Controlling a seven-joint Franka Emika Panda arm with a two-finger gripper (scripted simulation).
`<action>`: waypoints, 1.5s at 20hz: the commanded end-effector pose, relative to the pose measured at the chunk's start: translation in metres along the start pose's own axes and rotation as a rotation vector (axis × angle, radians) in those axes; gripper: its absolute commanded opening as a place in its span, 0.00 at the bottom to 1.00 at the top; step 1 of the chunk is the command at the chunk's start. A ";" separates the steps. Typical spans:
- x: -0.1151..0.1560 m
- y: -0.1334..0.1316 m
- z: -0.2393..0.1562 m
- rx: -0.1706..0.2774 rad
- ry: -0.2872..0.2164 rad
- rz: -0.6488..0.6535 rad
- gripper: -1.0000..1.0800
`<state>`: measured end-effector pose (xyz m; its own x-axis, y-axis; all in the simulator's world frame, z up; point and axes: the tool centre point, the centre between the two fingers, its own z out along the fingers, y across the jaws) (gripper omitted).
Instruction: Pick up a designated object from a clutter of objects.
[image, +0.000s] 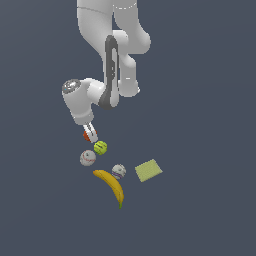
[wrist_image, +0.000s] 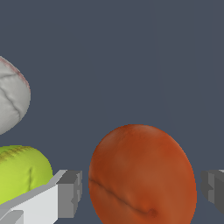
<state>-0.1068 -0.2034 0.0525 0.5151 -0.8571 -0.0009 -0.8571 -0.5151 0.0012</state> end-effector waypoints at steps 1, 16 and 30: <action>0.000 0.000 0.002 0.001 0.001 0.000 0.96; 0.002 -0.002 -0.002 0.003 0.002 -0.001 0.00; 0.026 -0.028 -0.069 0.000 0.003 0.001 0.00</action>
<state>-0.0758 -0.2097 0.1098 0.5146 -0.8574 0.0004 -0.8574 -0.5146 0.0023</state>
